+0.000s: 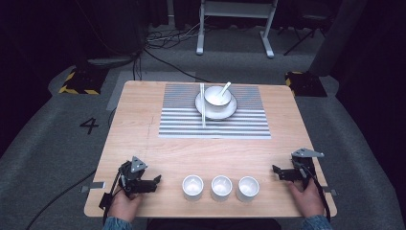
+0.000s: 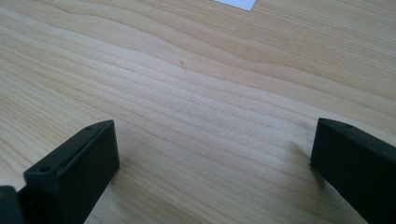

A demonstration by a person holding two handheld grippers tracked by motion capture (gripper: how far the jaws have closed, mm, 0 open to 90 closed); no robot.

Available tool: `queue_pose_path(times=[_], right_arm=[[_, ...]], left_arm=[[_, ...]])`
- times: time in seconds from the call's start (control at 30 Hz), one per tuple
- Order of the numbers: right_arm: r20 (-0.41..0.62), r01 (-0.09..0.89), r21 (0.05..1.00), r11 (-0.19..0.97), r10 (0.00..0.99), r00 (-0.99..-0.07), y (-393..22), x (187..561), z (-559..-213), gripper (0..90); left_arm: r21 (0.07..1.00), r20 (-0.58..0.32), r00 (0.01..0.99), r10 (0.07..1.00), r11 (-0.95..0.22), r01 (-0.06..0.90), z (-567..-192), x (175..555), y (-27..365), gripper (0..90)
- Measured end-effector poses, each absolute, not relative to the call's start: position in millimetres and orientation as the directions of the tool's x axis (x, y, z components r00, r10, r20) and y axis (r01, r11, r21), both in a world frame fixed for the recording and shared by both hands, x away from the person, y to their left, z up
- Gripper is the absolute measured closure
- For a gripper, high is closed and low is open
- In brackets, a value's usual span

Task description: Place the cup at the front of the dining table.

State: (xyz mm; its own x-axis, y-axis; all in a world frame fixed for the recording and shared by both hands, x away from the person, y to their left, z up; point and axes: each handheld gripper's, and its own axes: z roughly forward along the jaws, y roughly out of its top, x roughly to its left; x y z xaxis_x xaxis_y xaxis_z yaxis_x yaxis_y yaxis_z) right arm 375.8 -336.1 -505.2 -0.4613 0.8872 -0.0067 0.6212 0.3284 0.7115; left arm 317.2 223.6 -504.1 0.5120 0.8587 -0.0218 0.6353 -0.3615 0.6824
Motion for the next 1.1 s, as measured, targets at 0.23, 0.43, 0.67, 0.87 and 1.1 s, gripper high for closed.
queue_pose_path(times=[0.23,0.43,0.67,0.87,1.1], right_arm=[[-0.007,0.621,0.712,0.329,0.887,-0.462,-336,376,-505,1.1],[-0.007,0.621,0.712,0.329,0.887,-0.462,-336,376,-505,1.0],[-0.007,0.621,0.711,0.329,0.887,-0.462,-336,376,-505,1.0],[-0.007,0.621,0.712,0.328,0.887,-0.461,-336,376,-505,1.0],[-0.007,0.621,0.711,0.328,0.887,-0.461,-336,376,-505,1.1]], left_arm=[[0.683,-0.027,0.462,0.887,-0.32,0.656,-504,318,219,12.7],[0.685,-0.026,0.489,0.872,-0.341,0.644,-504,318,222,13.4],[0.689,-0.037,0.518,0.855,-0.353,0.633,-503,317,228,17.1],[0.751,-0.047,0.538,0.842,-0.325,0.575,-491,311,232,17.6],[0.754,-0.088,0.568,0.818,-0.318,0.574,-474,305,234,19.5]])
